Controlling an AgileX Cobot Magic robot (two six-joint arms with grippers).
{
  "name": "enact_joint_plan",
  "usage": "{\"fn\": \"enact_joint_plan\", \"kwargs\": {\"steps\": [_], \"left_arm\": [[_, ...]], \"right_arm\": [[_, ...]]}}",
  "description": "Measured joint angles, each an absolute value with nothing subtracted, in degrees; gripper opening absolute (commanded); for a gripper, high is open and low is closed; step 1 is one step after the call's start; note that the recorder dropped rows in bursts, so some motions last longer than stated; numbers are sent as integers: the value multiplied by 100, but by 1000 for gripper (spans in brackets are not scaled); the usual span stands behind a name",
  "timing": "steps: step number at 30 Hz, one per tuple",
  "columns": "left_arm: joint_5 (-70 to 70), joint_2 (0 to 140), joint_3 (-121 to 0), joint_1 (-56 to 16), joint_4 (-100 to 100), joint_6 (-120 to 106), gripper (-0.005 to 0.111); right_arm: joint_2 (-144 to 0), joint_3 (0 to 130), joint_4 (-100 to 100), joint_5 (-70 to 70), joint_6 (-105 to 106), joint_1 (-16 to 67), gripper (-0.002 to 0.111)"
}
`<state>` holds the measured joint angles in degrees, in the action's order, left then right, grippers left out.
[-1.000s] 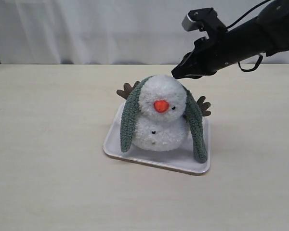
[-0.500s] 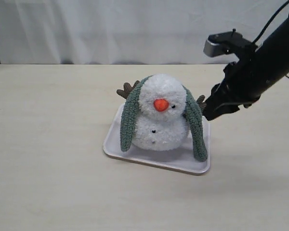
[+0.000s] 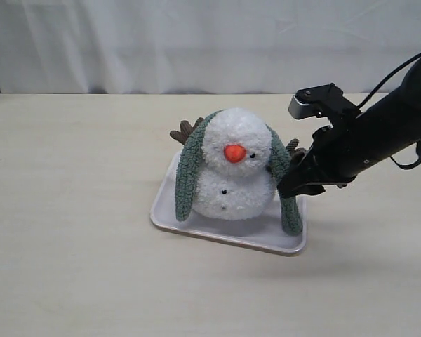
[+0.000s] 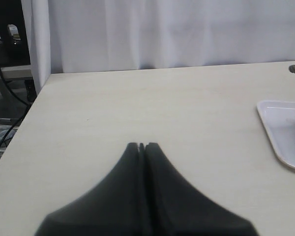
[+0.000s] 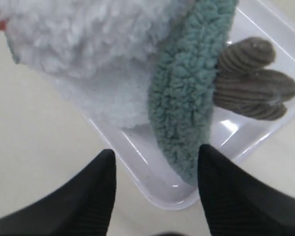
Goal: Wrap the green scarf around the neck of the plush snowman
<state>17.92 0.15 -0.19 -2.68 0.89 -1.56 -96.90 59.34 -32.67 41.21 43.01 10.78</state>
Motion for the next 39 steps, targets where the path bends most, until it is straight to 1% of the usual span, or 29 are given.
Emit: {"fn": "enact_joint_plan", "kwargs": {"steps": [6,8,11,13,14,15,32,39], "left_arm": [[1792,15,-19,-268,89,-156,0],[1792,15,-19,-268,89,-156,0],[1792,15,-19,-268,89,-156,0],[1792,15,-19,-268,89,-156,0],[1792,15,-19,-268,89,-156,0],[1792,15,-19,-268,89,-156,0],[1792,15,-19,-268,89,-156,0],[1792,15,-19,-268,89,-156,0]], "right_arm": [[-9998,5920,-3296,3902,4301,1078,48],[-10058,5920,-3438,3902,4301,1078,43],[-10069,5920,-3747,3902,4444,1078,28],[-10069,5920,-3938,3892,4632,1078,13],[-10069,5920,-3991,3892,4705,1078,7],[-10069,5920,-4031,3902,4749,1078,4],[-9921,5905,-4669,4513,5091,1078,4],[-10241,5776,-4678,4476,5091,1078,4]]}}
